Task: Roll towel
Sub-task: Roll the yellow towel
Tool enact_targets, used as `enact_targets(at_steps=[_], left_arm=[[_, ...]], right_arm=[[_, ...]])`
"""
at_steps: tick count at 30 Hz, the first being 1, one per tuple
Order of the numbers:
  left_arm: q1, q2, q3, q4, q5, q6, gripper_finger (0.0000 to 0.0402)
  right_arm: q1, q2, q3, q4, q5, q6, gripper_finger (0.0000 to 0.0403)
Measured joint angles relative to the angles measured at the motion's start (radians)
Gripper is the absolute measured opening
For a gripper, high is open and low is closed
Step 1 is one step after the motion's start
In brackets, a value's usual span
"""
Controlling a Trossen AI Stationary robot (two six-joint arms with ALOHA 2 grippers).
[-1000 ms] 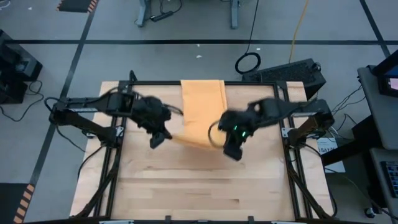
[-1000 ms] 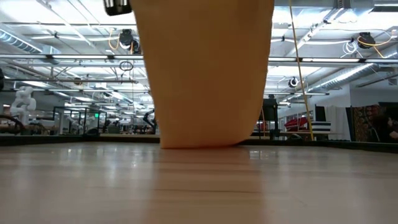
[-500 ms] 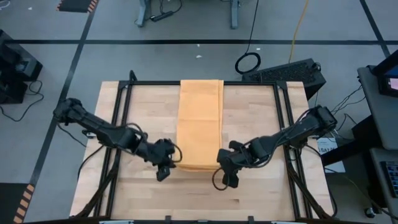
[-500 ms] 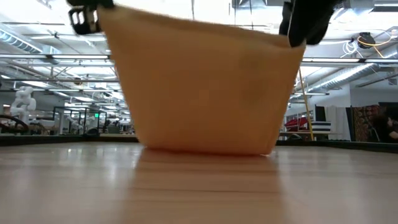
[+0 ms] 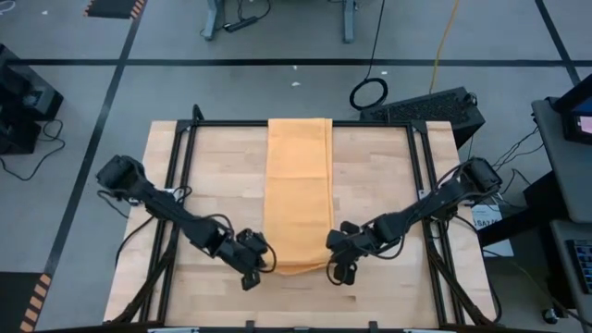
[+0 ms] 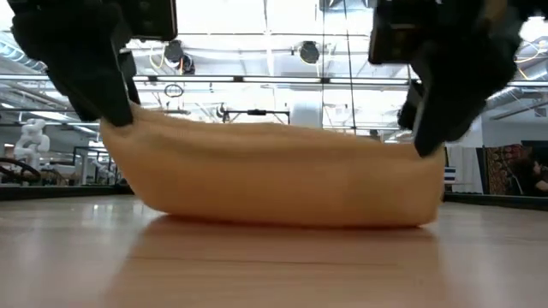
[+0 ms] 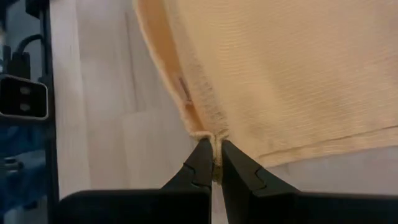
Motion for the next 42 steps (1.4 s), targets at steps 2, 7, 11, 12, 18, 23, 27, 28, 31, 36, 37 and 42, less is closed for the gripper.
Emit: enact_targets(at_steps=[2,7,11,12,18,23,27,28,31,36,37,42], left_arm=[[-0.004,0.033,-0.005,0.058,0.007,0.000,0.0004],[-0.004,0.109,-0.004,0.174,0.097,0.000,0.0004],[-0.004,0.121,-0.004,0.179,0.135,-0.015,0.0004],[-0.004,0.121,-0.004,0.175,0.136,-0.018,0.0004],[0.000,0.122,-0.004,0.175,0.144,0.017,0.0004],[0.011,0.122,-0.004,0.142,0.131,0.027,0.0004],[0.019,0.122,-0.003,0.132,0.152,0.034,0.0004],[0.027,0.122,-0.003,0.132,0.189,0.031,0.0004],[0.048,0.119,-0.003,0.151,0.292,0.004,0.0005],[0.066,0.118,-0.003,0.188,0.332,0.020,0.0005],[0.073,0.119,-0.003,0.185,0.331,0.038,0.0005],[0.128,0.148,-0.044,0.190,0.392,0.080,0.0004]], right_arm=[[0.001,0.000,-0.043,0.089,-0.022,0.009,0.0004],[-0.003,0.000,-0.121,0.205,-0.095,0.056,0.0004],[-0.003,0.000,-0.129,0.220,-0.141,0.054,0.0004],[-0.003,0.000,-0.130,0.219,-0.149,0.043,0.0004],[-0.007,0.000,-0.129,0.234,-0.137,-0.040,0.0004],[-0.007,0.000,-0.129,0.233,-0.108,-0.050,0.0004],[-0.007,0.000,-0.129,0.234,-0.128,-0.015,0.0004],[-0.007,0.000,-0.129,0.235,-0.138,-0.003,0.0004],[-0.010,0.000,-0.129,0.237,-0.187,0.028,0.0004],[-0.010,0.001,-0.129,0.240,-0.250,-0.008,0.0004],[-0.010,0.006,-0.129,0.240,-0.251,-0.030,0.0004],[-0.012,0.050,-0.129,0.276,-0.262,-0.088,0.0004]])
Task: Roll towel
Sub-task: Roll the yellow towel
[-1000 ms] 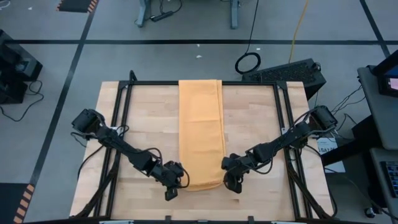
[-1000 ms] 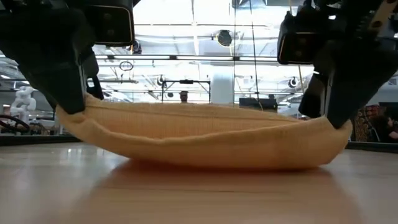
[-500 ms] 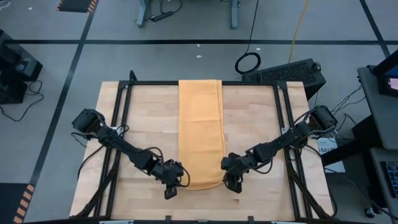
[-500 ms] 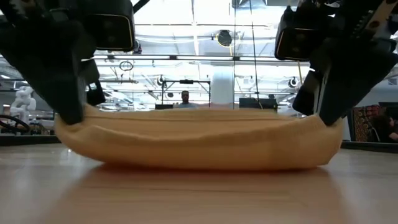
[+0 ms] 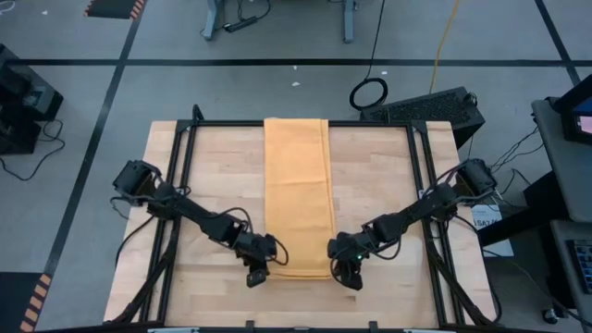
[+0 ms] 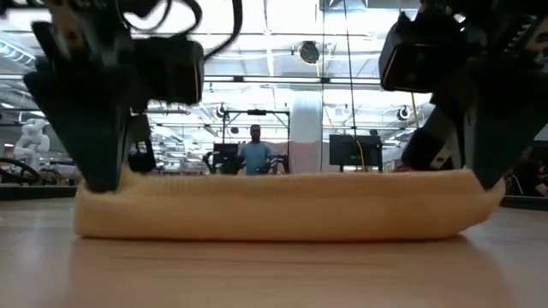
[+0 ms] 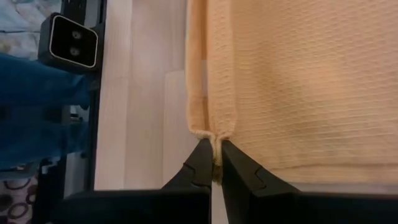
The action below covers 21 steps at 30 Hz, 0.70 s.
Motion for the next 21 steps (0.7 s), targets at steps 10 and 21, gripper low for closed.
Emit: enact_targets(at_steps=[10,21], left_arm=[[0.051,-0.003,-0.033,0.073,0.145,-0.035,0.0004],[0.060,-0.003,-0.074,0.064,0.075,-0.054,0.0004]], right_arm=[[0.000,0.064,0.001,0.069,-0.056,0.051,0.0004],[-0.010,0.081,0.000,0.154,-0.074,0.042,0.0004]])
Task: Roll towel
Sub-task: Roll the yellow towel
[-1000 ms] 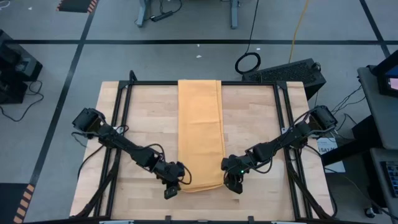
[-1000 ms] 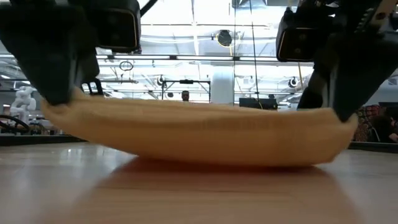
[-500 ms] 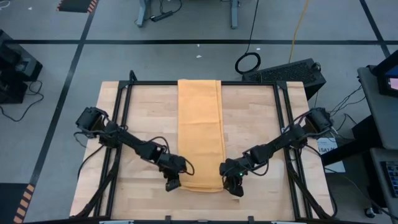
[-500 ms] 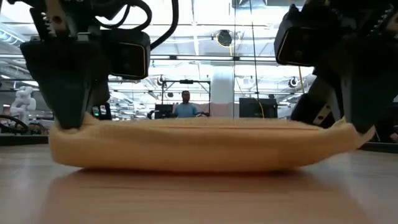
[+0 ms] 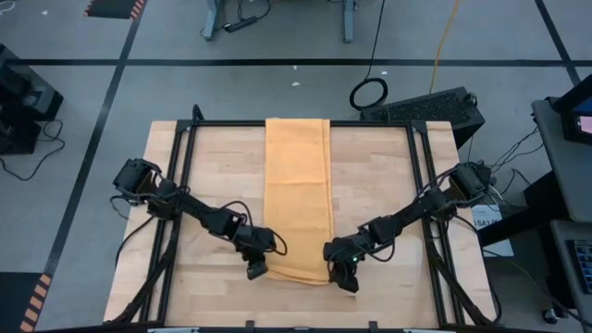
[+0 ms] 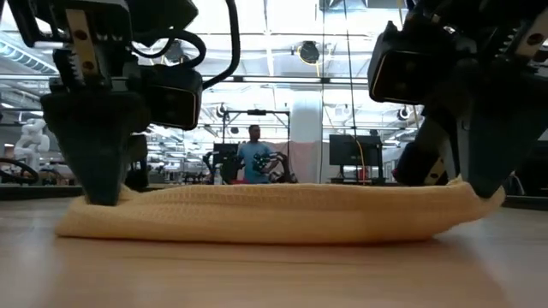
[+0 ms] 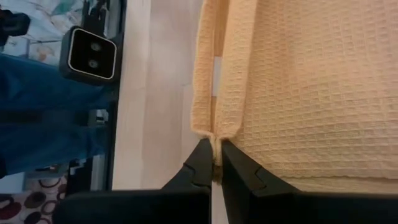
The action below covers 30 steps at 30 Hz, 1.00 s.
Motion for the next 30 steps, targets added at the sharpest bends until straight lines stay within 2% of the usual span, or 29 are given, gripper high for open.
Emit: enact_targets(at_steps=[5,21,26,30], left_arm=[[-0.001,0.000,0.000,0.002,-0.048,0.001,0.0006],[-0.009,0.000,0.000,0.004,-0.100,0.001,0.0008],[-0.014,0.000,0.000,0.004,-0.099,-0.068,0.0009],[-0.015,0.000,0.001,0.004,-0.094,-0.078,0.0034]], right_arm=[[0.000,0.000,0.000,0.013,0.005,0.002,0.0004],[-0.001,0.049,0.000,0.019,0.011,0.012,0.0004],[-0.002,0.049,0.000,0.019,0.012,0.008,0.0004],[-0.002,0.049,0.000,0.018,0.011,0.008,0.0004]])
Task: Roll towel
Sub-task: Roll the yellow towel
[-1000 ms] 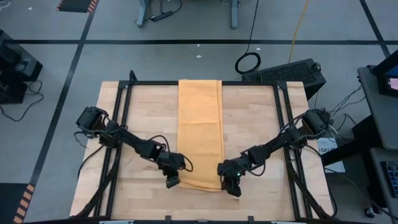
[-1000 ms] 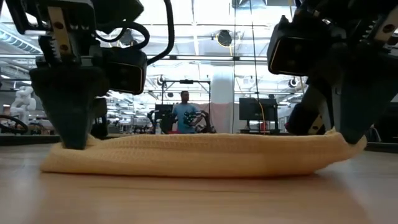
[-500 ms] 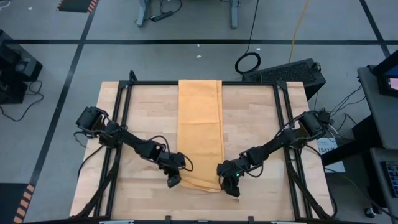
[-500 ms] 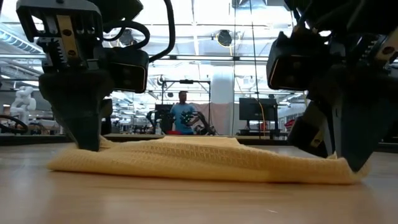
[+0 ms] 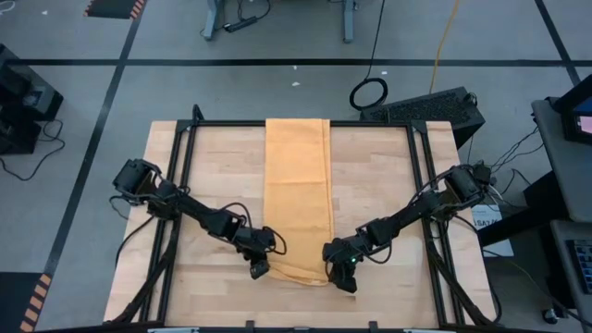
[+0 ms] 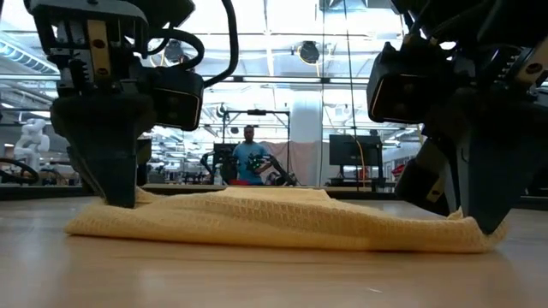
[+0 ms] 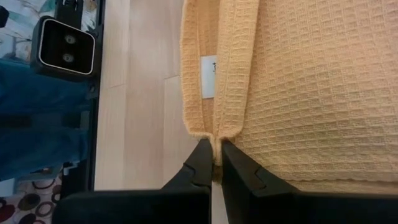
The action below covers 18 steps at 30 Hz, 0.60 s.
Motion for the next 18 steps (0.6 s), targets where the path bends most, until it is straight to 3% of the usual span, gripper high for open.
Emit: enact_targets(at_steps=[7,12,18], left_arm=[[0.000,-0.009,0.001,-0.005,0.070,-0.050,0.0114],[-0.005,-0.083,0.002,-0.004,0.127,-0.051,0.0133],[-0.093,-0.203,0.010,0.005,-0.002,0.043,0.0134]], right_arm=[[0.000,0.000,0.000,-0.003,-0.006,0.006,0.0004],[0.000,0.000,0.000,-0.003,-0.011,0.013,0.0004],[0.000,0.000,0.000,-0.003,-0.011,0.057,0.0004]])
